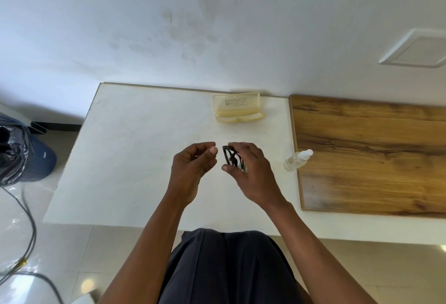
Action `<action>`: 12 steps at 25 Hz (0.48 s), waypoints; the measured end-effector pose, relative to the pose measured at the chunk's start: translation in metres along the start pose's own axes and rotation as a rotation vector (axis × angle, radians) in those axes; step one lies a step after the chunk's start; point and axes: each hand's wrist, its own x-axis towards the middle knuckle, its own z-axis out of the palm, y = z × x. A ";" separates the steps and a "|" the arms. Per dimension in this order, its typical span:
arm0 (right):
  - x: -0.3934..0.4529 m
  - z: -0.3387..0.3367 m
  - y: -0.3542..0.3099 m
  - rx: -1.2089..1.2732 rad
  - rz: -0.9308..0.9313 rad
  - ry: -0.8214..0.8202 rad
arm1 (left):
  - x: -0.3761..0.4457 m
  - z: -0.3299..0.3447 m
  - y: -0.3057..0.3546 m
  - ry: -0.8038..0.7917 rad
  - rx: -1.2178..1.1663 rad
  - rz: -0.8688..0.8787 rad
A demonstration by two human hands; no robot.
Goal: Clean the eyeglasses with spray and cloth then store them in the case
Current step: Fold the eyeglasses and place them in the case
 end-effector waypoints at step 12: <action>0.004 -0.016 0.019 1.127 0.227 0.020 | 0.008 -0.006 -0.015 0.182 -0.059 -0.205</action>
